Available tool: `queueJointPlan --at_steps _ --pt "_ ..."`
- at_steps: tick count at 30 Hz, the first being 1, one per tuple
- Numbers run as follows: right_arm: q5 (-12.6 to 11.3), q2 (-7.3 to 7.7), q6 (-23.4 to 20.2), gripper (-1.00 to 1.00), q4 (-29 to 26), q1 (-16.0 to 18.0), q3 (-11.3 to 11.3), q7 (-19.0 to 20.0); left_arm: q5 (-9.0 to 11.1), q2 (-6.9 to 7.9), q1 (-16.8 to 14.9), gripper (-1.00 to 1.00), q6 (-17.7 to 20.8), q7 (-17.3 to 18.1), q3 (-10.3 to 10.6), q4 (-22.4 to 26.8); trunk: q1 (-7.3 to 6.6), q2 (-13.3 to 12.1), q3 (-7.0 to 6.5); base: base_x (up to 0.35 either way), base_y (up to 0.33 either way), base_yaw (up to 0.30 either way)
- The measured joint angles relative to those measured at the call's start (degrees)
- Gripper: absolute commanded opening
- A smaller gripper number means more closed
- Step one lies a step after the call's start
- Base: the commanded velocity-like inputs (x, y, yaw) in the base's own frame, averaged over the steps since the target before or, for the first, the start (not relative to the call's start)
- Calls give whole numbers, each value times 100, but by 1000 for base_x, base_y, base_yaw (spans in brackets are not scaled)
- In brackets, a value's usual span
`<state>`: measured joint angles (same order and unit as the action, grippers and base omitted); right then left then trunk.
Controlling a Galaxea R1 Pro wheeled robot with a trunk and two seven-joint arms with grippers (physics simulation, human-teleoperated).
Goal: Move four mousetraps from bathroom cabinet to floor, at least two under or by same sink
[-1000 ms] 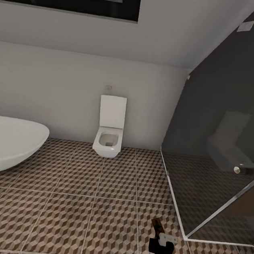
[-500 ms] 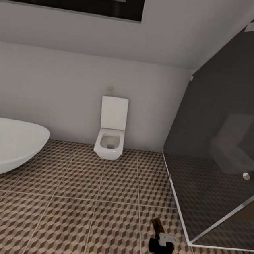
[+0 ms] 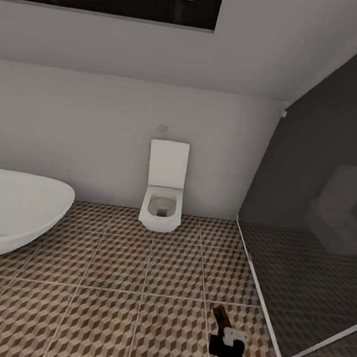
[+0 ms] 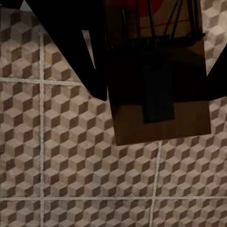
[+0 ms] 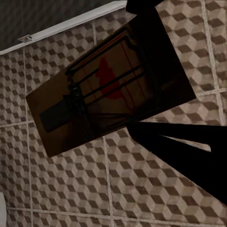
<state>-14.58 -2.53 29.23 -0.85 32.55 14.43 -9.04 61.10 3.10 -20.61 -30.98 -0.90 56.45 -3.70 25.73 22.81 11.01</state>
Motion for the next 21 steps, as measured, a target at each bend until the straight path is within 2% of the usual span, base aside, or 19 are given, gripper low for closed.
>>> queueJointPlan --at_steps 4,9,21 --pt "0 0 1 -100 1 0 0 -1 2 0 0 -100 1 0 1 1 0 0 0 211 117 199" --pt "0 0 1 -100 0 0 1 3 0 0 0 -100 2 0 1 1 1 0 0 146 19 42" --pt "2 16 2 -100 -5 0 1 8 -4 0 0 -100 0 0 2 10 2 -1 0 12 1 1"
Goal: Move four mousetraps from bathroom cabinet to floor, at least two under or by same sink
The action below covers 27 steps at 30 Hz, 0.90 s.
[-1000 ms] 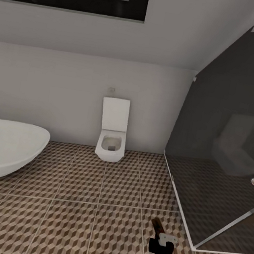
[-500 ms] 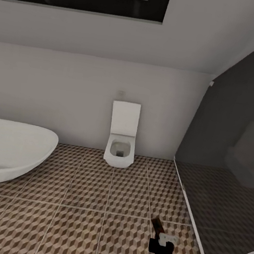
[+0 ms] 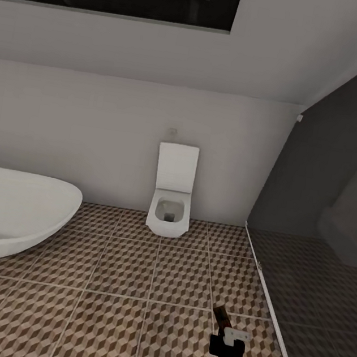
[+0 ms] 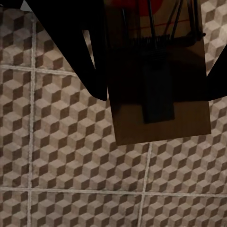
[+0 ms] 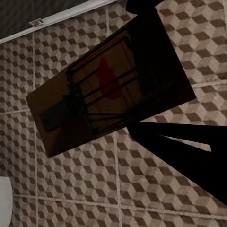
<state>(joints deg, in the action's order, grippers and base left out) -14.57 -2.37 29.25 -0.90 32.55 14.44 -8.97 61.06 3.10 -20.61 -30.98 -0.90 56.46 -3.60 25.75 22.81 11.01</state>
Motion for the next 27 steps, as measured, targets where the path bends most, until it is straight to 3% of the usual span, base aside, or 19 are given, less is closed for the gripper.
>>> queueJointPlan --at_steps 3,5,8,10,12,13,15,16,19,23,25,27 --pt "18 -12 1 -100 -8 0 15 6 -5 -11 0 -100 57 -15 -16 29 0 0 0 0 0 0" --pt "37 -21 5 -100 -16 0 23 8 -4 -15 -2 -100 303 -26 -24 53 0 0 0 0 0 0" --pt "46 -30 -10 -100 -27 0 24 1 1 -13 -22 -100 1044 -119 -31 172 0 0 0 0 0 0" --pt "52 -62 -99 -100 -51 0 27 -9 -22 1 -109 -100 1731 -399 -28 477 0 0 0 0 0 0" --pt "70 -211 -437 -100 -265 0 51 -21 -66 63 -530 -100 2505 -1111 -22 1129 0 0 -2 0 0 0" --pt "66 -247 -540 -100 -347 0 42 -24 -67 84 -618 -100 2661 -1275 -31 1266 0 0 -1 0 0 0" --pt "80 -346 -1035 -100 -744 1 51 -49 -51 140 -1108 -100 3293 -1739 -33 1686 0 0 -2 0 0 0" --pt "76 -360 -1175 -100 -858 0 43 -57 -38 152 -1214 -100 3467 -1814 -32 1759 0 0 -1 0 0 0" --pt "80 -401 -2032 -100 -1547 0 39 -99 -63 180 -2016 -100 4275 -2032 -37 1976 0 0 -3 0 0 0" --pt "65 -420 -3042 -100 -2273 21 27 -216 -57 190 -2667 -100 4570 -2111 -44 2044 0 -1 -2 0 0 0" --pt "39 -425 -3281 -100 -2522 35 25 -316 -58 183 -2770 -100 4553 -2120 -41 2054 -1 -1 -1 0 0 0" --pt "38 -421 -3392 -100 -2753 41 25 -375 -77 173 -2810 -100 4304 -2105 -18 2052 -1 -1 -1 0 0 0"
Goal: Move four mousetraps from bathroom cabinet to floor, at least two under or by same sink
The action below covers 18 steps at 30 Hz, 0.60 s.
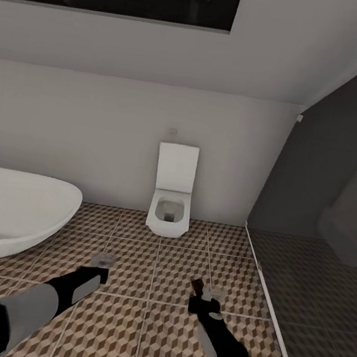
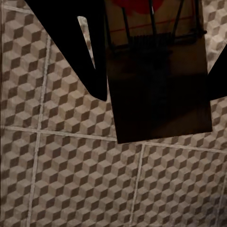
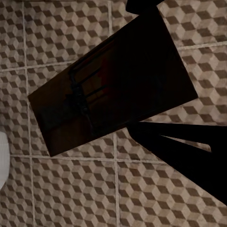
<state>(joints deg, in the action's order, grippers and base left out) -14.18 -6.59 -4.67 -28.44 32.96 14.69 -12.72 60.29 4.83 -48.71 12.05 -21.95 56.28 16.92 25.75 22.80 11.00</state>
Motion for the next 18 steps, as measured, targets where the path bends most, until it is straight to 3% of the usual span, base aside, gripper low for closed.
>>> queueJointPlan --at_steps 3,6,10,15,18 --pt "11 2 -46 -100 -138 3 7 -28 -148 0 -25 -100 -857 101 67 -5 0 0 0 0 0 0" --pt "16 3 -54 -100 -210 4 11 -35 -465 2 -32 -100 -1276 306 200 -5 0 0 0 0 0 0" --pt "18 27 -52 -100 -265 4 13 -42 -685 4 -35 -100 -1450 485 283 -4 0 0 1 0 0 0" --pt "33 87 -53 -100 -517 1 23 -49 -735 -24 -36 -100 -1527 516 304 44 0 0 0 0 0 0" --pt "169 116 -59 -100 -622 3 25 -50 -739 -36 -36 -100 -1534 500 303 53 0 0 1 0 0 0"
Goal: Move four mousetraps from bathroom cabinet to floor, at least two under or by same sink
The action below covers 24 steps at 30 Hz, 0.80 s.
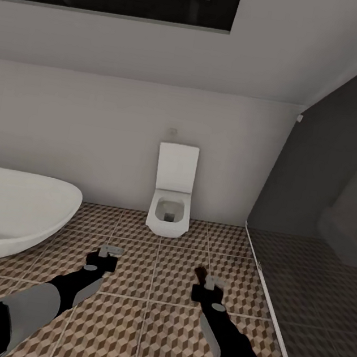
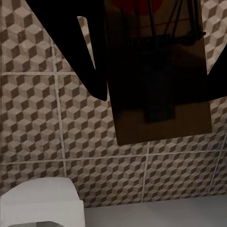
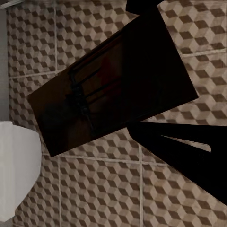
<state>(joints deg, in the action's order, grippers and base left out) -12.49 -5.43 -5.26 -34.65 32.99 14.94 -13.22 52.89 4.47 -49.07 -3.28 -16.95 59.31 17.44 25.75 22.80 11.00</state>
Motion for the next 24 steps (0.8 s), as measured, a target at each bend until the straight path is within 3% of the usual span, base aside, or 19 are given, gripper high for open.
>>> queueJointPlan --at_steps 7,24 --pt "525 3 -13 -100 -150 -6 -9 3 -2 0 0 -100 6 -7 -4 3 0 0 1 0 0 0" --pt "587 -7 -5 -100 -190 -6 -6 3 0 -109 0 -100 -27 36 5 17 374 682 442 0 0 0"
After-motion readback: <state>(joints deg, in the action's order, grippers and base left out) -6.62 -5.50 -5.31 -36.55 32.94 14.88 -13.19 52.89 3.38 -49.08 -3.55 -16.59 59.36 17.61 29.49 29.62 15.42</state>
